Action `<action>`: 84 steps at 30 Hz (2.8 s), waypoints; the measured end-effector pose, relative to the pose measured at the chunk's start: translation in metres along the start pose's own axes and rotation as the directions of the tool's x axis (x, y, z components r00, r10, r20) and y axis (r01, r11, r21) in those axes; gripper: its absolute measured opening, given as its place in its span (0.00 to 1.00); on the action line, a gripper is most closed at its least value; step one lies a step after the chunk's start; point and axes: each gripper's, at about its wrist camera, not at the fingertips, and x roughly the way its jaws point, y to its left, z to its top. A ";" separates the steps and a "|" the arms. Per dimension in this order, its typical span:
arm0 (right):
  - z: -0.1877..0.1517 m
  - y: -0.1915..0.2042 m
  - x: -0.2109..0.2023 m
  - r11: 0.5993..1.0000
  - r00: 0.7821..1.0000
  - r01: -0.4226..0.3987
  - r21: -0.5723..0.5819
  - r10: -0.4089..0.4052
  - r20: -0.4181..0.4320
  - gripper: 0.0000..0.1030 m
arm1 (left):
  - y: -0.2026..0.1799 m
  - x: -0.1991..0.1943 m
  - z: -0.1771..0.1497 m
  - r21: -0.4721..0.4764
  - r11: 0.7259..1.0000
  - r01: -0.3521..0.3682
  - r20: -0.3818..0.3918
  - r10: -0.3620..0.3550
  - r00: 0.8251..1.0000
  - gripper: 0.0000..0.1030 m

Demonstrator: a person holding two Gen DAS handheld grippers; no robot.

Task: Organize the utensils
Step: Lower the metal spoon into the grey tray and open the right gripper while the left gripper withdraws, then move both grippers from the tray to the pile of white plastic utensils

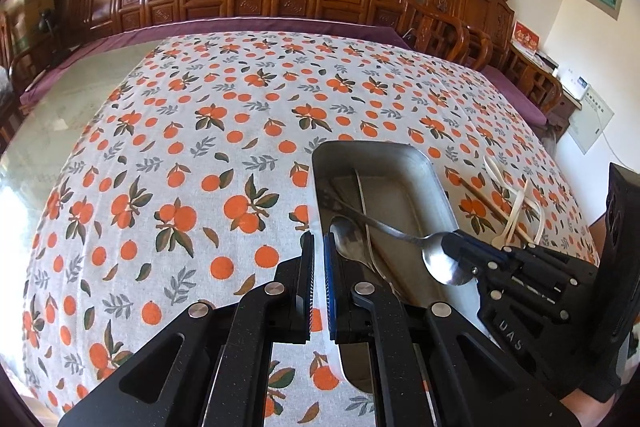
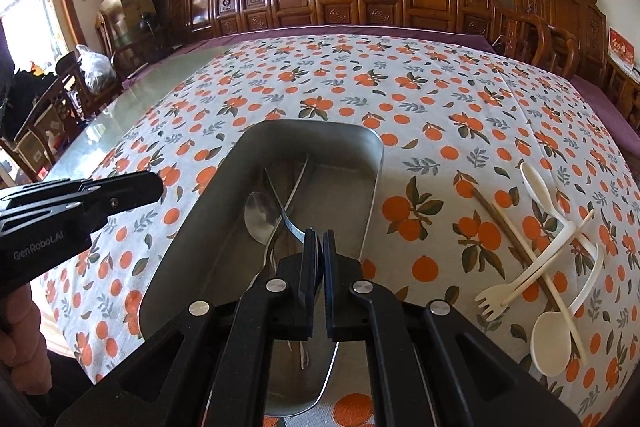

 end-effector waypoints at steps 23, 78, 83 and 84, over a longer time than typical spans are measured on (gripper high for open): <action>-0.020 0.007 -0.023 0.981 0.980 -0.195 -0.012 0.194 -0.047 0.17 | -0.005 0.001 0.001 0.006 1.000 0.002 0.000 -0.002 1.000 0.04; -0.039 -0.204 -0.034 0.992 0.997 0.082 0.092 -0.081 -0.017 0.30 | -0.143 0.028 -0.015 0.182 0.972 0.150 -0.033 -0.146 0.989 0.47; -0.036 -0.226 -0.043 0.985 0.995 0.101 0.141 -0.103 0.004 0.29 | -0.161 0.033 -0.014 0.219 0.961 0.171 -0.052 -0.163 0.985 0.46; -0.036 -0.230 -0.044 0.984 0.995 0.102 0.148 -0.104 0.004 0.27 | -0.166 0.035 -0.014 0.230 0.958 0.172 -0.056 -0.164 0.985 0.44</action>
